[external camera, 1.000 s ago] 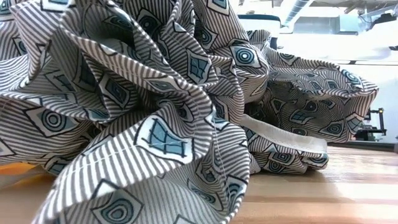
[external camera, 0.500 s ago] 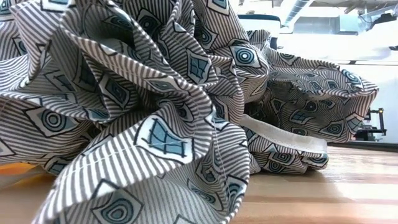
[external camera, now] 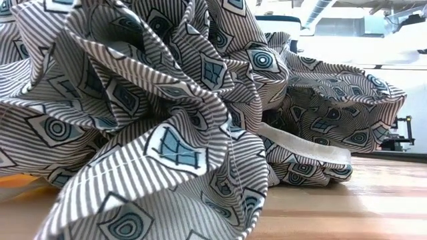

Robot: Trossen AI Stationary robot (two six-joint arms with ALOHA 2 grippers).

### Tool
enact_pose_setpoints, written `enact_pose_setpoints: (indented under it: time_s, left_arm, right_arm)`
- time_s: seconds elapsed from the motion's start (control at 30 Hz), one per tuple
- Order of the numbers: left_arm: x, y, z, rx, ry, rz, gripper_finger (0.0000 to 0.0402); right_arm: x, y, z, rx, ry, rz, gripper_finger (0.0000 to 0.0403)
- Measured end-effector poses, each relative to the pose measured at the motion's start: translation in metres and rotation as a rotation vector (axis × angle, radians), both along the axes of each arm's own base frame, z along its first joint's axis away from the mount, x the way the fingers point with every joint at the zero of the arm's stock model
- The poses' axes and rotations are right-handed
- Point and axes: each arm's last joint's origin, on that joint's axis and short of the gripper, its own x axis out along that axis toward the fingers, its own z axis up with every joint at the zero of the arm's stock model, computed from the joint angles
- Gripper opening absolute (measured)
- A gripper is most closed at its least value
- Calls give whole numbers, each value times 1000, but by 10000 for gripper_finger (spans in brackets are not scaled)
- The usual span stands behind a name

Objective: Pick & place medical supplies in basket/bin
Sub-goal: Put the blue bandage into the blue bin

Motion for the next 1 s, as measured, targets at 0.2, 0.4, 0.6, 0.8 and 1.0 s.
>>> enact_pose_setpoints:
  time_s: [0.2,0.4,0.6,0.8,1.0]
  left_arm:
    - [0,-1,0,1,2,-6,140]
    - [0,-2,0,3,1,-27,140]
    - [0,-3,0,7,0,-52,140]
    - [0,-4,0,11,-2,-86,140]
    - [-1,-4,1,10,-9,-111,140]
  right_arm:
    - [10,-4,0,73,61,-41,2]
    - [27,-15,-1,154,136,-92,66]
    - [42,-26,-8,226,194,-141,192]
    - [54,-36,-26,290,181,-186,262]
    - [56,-45,-39,306,200,-216,248]
